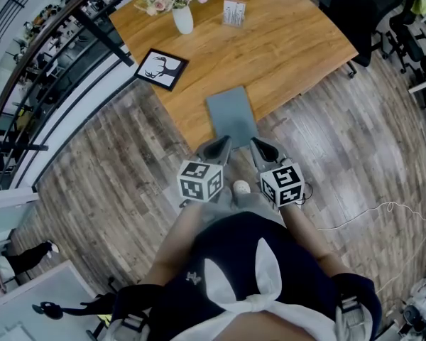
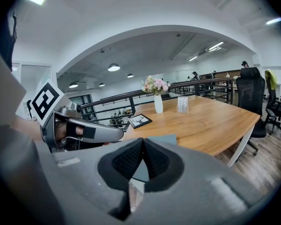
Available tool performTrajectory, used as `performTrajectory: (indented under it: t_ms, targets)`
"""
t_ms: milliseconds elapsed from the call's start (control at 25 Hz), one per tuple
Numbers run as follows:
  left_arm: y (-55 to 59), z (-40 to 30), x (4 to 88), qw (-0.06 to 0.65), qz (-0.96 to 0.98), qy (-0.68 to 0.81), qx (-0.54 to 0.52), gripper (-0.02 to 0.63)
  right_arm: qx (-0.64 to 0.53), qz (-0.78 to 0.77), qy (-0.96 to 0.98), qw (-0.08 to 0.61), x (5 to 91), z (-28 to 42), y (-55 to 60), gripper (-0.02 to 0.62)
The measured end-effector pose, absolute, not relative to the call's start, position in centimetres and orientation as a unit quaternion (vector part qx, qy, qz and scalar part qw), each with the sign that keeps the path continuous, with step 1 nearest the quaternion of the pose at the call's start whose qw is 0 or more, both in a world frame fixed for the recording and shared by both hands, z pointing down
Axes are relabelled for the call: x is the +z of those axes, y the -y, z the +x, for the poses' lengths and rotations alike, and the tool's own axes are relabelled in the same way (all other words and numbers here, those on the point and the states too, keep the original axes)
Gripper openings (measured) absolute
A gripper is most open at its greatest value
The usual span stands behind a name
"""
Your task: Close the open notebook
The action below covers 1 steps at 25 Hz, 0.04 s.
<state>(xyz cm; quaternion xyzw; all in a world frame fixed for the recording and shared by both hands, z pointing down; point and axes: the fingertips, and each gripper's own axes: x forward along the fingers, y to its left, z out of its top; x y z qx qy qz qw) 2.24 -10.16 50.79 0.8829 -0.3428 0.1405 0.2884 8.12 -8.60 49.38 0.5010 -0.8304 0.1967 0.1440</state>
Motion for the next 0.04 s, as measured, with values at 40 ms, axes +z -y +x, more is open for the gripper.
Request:
performTrajectory:
  t_ms: [40]
  targets:
    - [10.04,2.22,50.83,0.289,0.883,0.343,0.141,0.021,0.197,0.501,0.830,0.144,49.42,8.13,8.47,-0.003]
